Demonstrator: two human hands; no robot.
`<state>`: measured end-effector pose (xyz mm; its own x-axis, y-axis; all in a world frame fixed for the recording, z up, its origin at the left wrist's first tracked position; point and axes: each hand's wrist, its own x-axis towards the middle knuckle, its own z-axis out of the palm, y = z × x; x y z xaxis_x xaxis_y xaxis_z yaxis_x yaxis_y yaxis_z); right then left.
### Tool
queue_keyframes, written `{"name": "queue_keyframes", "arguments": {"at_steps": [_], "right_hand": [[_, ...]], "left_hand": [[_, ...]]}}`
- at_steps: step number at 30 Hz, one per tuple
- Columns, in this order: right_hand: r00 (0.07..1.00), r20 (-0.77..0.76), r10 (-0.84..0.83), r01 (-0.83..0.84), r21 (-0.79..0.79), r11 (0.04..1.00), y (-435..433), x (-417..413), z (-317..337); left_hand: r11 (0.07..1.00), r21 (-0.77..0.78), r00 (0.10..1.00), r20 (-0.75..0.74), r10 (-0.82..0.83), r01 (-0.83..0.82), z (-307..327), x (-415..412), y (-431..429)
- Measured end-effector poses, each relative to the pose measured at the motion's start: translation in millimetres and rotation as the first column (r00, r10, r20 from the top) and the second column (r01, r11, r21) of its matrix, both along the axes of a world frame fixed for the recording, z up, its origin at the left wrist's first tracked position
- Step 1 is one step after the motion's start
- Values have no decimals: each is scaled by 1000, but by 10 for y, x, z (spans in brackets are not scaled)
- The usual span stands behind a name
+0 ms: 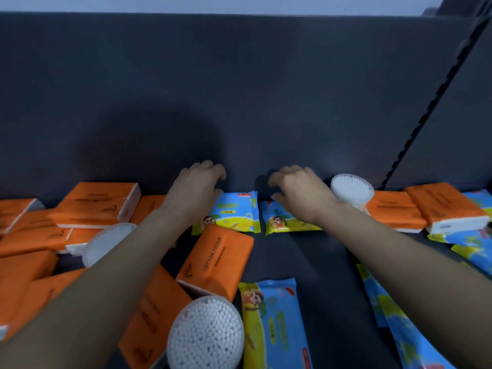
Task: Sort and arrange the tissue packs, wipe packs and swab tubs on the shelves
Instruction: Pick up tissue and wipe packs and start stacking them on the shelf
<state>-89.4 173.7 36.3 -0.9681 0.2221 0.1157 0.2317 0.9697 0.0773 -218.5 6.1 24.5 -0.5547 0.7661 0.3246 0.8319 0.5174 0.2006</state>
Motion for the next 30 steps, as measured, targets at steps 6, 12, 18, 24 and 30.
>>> {"name": "queue_keyframes", "arguments": {"at_steps": [6,12,18,24,30], "right_hand": [[993,36,112,-104,-191,976,-315,-29,49],[975,120,186,-149,-263,953,-590,-92,-11],[939,235,252,-121,-460,879,-727,-68,-94],[840,417,347,-69,-553,830,-790,-144,-139],[782,489,387,-163,-439,884,-823,-288,-138]], "left_hand": [[983,179,955,296,-7,-48,182,90,-439],[998,38,927,374,35,-53,170,277,-775],[997,-5,915,397,78,-83,169,426,-955],[983,-133,911,377,166,-124,176,537,-1201],[892,-432,883,358,303,-131,232,791,-1349]]}}
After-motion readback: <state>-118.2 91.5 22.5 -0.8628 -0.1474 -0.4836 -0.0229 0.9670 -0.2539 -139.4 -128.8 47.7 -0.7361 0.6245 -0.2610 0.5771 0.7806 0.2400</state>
